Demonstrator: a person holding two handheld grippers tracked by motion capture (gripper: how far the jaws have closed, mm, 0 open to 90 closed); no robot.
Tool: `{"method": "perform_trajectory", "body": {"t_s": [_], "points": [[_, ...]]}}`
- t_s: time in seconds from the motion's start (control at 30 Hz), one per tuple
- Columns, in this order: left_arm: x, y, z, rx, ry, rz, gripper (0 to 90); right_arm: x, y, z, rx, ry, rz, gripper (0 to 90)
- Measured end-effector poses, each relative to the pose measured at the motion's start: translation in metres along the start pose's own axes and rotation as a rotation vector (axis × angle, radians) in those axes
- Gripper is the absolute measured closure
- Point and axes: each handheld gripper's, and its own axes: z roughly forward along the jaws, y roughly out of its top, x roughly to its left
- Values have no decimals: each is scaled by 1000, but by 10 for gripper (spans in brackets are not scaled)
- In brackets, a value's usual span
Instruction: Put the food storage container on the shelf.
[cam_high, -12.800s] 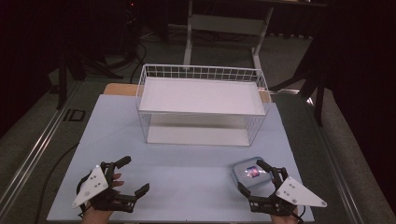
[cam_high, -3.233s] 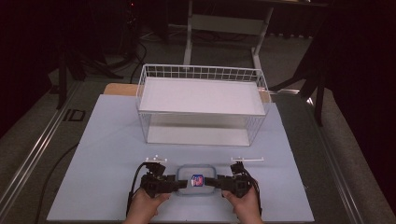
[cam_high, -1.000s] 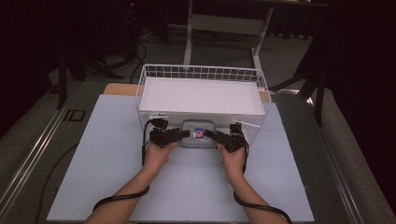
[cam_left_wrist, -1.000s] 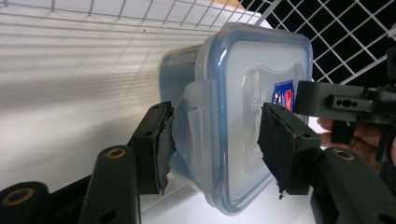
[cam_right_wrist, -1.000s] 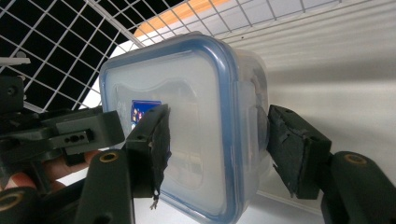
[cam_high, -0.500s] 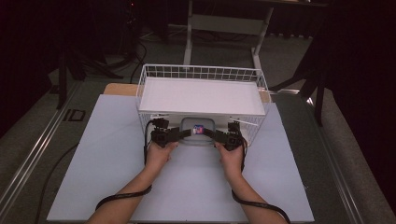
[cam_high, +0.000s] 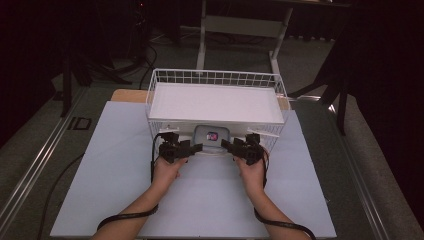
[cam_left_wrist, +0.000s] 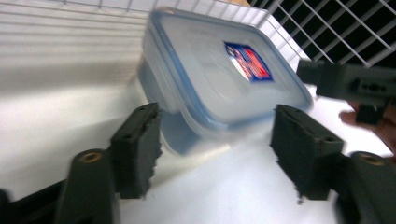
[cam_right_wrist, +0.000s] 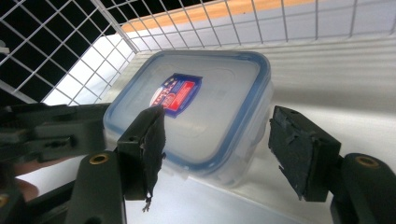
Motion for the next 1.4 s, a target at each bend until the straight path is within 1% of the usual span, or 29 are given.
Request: {"method": "perform_trajectory", "body": {"t_s": [0.03, 0.1, 0.13, 0.17, 0.2, 0.27, 0.3, 0.33, 0.37, 0.4, 0.47, 0.53, 0.57, 0.6, 0.67, 0.7, 0.73, 0.77, 0.8, 0.83, 0.87, 0.9, 0.97, 1.03, 1.1, 1.2, 1.27, 1.37, 1.4], "points": [[-2, -3, -4, -3, -13, 12, 300, 1, 0, -2, -8, -5, -22, 358], [-3, -5, -7, -6, -20, 16, 299, 3, -1, -5, -9, -1, -32, 358], [-9, -10, -15, -14, -30, 37, 299, 8, -3, -11, -15, -3, -40, 359], [-12, -12, -19, -15, -33, 55, 299, 10, -3, -14, -24, -1, -46, 359], [-14, -13, -21, -17, -39, 58, 293, 14, -4, -17, -28, -1, -57, 359], [-20, -16, -29, -15, -75, 84, 242, 20, -4, -21, -38, 5, -73, 364], [-25, -18, -33, -19, -87, 122, 225, 23, -4, -23, -33, 12, -71, 364], [-28, -19, -36, -28, -88, 145, 183, 28, -5, -24, -33, 17, -83, 364], [-32, -20, -40, -44, -86, 170, 163, 30, -6, -25, -34, 21, -88, 367], [-36, -22, -45, -52, -89, 181, 153, 33, -7, -26, -32, 31, -95, 382], [-40, -25, -53, -63, -108, 179, 127, 39, -10, -26, -30, 37, -102, 384], [-44, -28, -61, -67, -97, 201, 26, 44, -14, -25, -18, 51, -110, 399], [-44, -28, -61, -67, -97, 201, 21, 45, -15, -25, -15, 53, -118, 403], [-45, -32, -70, -73, -115, 190, 20, 48, -17, -23, -8, 59, -131, 427], [-46, -35, -77, -76, -117, 187, 20, 51, -20, -21, -5, 57, -147, 475], [-46, -37, -82, -69, -119, 196, 20, 52, -22, -20, 3, 56, -158, 530], [-46, -38, -84, -66, -118, 200, 20, 54, -24, -19, 7, 54, -169, 552], [-46, -38, -84, -66, -118, 200, 20, 54, -24, -19, 7, 54, -169, 552], [-47, -42, -91, -60, -110, 209, 20, 56, -26, -16, 32, 68, -183, 668], [-47, -44, -94, -58, -112, 208, 20, 57, -27, -15, 35, 70, -189, 687], [-47, -47, -97, -64, -111, 212, 20, 58, -28, -13, 41, 68, -195, 731], [-49, -51, -99, -61, -103, 223, 20, 58, -29, -12, 52, 72, -200, 784], [-51, -57, -102, -63, -99, 241, 20, 60, -30, -8, 65, 56, -216, 862], [-53, -64, -103, -68, -87, 268, 20, 59, -31, -4, 77, 55, -207, 887], [-54, -70, -104, -92, -81, 292, 20, 59, -32, 0, 85, 45, -221, 897], [-54, -73, -103, -91, -96, 288, 20, 59, -35, 7, 108, 33, -230, 898], [-54, -74, -102, -92, -85, 308, 20, 57, -36, 11, 114, 25, -223, 898], [-54, -76, -102, -107, -81, 309, 20, 54, -35, 17, 113, 2, -218, 898], [-54, -76, -102, -104, -78, 311, 20, 53, -34, 18, 111, -10, -216, 898]]}}
